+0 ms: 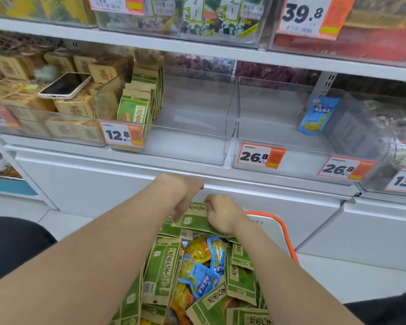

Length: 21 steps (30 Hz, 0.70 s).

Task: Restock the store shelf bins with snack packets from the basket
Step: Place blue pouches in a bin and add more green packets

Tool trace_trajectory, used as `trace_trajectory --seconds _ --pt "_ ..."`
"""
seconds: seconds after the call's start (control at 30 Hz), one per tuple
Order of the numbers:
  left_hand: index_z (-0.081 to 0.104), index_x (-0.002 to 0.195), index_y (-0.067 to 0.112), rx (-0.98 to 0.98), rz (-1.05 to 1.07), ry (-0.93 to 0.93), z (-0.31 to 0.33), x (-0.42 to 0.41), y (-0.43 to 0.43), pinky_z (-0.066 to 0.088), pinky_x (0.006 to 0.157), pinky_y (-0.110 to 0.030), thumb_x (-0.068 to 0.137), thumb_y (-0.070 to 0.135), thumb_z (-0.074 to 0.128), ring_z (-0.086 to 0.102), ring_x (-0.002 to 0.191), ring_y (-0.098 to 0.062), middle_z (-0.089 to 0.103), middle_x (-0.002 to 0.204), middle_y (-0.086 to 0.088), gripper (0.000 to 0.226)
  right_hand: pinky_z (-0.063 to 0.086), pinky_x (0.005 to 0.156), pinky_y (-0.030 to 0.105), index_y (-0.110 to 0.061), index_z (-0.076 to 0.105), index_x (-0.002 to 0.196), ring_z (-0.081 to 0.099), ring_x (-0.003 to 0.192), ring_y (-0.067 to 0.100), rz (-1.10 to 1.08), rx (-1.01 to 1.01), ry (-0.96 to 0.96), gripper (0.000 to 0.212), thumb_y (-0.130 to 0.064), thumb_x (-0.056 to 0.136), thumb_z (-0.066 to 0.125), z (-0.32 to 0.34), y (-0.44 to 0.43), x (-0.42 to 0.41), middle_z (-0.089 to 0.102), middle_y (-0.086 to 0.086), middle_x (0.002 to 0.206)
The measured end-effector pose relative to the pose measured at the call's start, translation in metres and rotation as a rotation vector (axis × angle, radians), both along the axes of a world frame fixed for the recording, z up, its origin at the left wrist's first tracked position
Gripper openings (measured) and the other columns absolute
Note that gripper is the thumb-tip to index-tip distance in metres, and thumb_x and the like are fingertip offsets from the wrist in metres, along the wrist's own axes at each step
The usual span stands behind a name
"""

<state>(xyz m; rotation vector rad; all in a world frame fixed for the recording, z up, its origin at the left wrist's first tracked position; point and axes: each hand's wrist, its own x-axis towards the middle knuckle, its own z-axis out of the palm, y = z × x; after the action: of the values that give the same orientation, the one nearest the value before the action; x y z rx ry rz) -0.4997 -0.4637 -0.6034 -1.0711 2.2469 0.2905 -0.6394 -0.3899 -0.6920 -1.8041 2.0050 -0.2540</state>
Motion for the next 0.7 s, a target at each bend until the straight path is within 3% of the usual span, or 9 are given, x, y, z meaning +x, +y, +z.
trace_trajectory --seconds 0.07,0.13,0.2,0.27,0.4,0.47,0.53,0.63,0.7 --pt "0.010 0.162 0.038 0.050 0.025 -0.049 -0.001 0.013 -0.001 0.051 0.105 -0.050 0.060 0.032 0.102 0.056 0.132 -0.032 0.046 0.157 0.004 0.138 0.052 0.080 0.040 -0.016 0.065 0.088 0.062 0.092 0.034 -0.075 -0.062 -0.192 0.025 -0.018 0.098 0.042 0.005 0.000 0.011 0.069 0.012 0.093" --pt "0.019 0.159 0.036 0.073 0.055 0.020 -0.001 0.028 -0.001 0.051 0.105 -0.048 0.060 0.034 0.102 0.056 0.130 -0.030 0.048 0.154 0.003 0.129 0.048 0.072 0.039 -0.010 0.064 0.073 0.057 0.073 0.027 -0.153 -0.047 -0.382 0.028 -0.009 0.094 0.044 0.017 0.000 0.022 0.063 0.010 0.074" --pt "0.038 0.143 0.032 0.067 0.116 0.216 0.003 0.042 -0.002 0.054 0.099 -0.045 0.070 0.032 0.097 0.062 0.116 -0.028 0.058 0.139 -0.001 0.094 0.047 0.061 0.038 0.002 0.073 0.087 0.052 0.060 0.022 -0.236 0.013 -0.539 0.030 -0.005 0.091 0.045 0.031 0.001 0.030 0.062 0.015 0.074" --pt "0.050 0.118 0.033 0.043 0.170 0.418 0.011 0.056 -0.006 0.055 0.093 -0.042 0.075 0.034 0.092 0.065 0.102 -0.024 0.066 0.120 0.001 0.060 0.037 0.051 0.030 0.001 0.073 0.100 0.047 0.054 0.019 -0.333 0.127 -0.730 0.033 -0.017 0.097 0.045 0.044 0.005 0.037 0.064 0.015 0.076" --pt "0.064 0.085 0.028 -0.012 0.200 0.536 0.037 0.078 -0.013 0.055 0.076 -0.037 0.074 0.033 0.094 0.063 0.081 -0.022 0.071 0.091 -0.002 0.032 0.047 0.064 0.032 -0.015 0.076 0.110 0.066 0.074 0.021 -0.212 0.167 -1.016 0.048 -0.056 0.097 0.054 0.064 0.006 0.045 0.078 0.012 0.098" --pt "0.071 0.081 0.020 -0.021 0.255 0.551 0.050 0.088 -0.014 0.055 0.062 -0.036 0.069 0.037 0.096 0.065 0.069 -0.025 0.075 0.082 -0.010 0.032 0.054 0.073 0.035 -0.021 0.080 0.104 0.073 0.084 0.023 -0.111 0.117 -1.027 0.042 -0.058 0.095 0.062 0.078 0.010 0.049 0.079 0.011 0.100" --pt "0.077 0.083 0.020 -0.028 0.309 0.603 0.062 0.098 -0.017 0.055 0.058 -0.034 0.068 0.042 0.096 0.069 0.064 -0.022 0.076 0.073 -0.005 0.033 0.058 0.074 0.036 -0.021 0.080 0.092 0.075 0.082 0.021 -0.056 -0.029 -0.918 0.038 -0.057 0.094 0.067 0.086 0.010 0.055 0.079 0.004 0.091" --pt "0.078 0.091 0.022 0.004 0.395 0.811 0.080 0.107 -0.018 0.048 0.052 -0.024 0.086 0.038 0.085 0.068 0.063 -0.011 0.074 0.074 0.004 0.019 0.054 0.061 0.035 -0.019 0.073 0.078 0.069 0.064 0.014 -0.099 -0.363 -0.791 0.040 -0.052 0.099 0.062 0.092 0.005 0.068 0.072 -0.006 0.070" --pt "0.075 0.093 0.015 0.007 0.481 0.989 0.090 0.107 -0.021 0.046 0.052 -0.024 0.100 0.039 0.068 0.066 0.060 -0.008 0.071 0.077 0.002 0.026 0.046 0.055 0.029 -0.018 0.068 0.079 0.060 0.058 0.008 -0.160 -0.496 -0.802 0.045 -0.052 0.104 0.053 0.096 0.001 0.078 0.066 -0.010 0.064"
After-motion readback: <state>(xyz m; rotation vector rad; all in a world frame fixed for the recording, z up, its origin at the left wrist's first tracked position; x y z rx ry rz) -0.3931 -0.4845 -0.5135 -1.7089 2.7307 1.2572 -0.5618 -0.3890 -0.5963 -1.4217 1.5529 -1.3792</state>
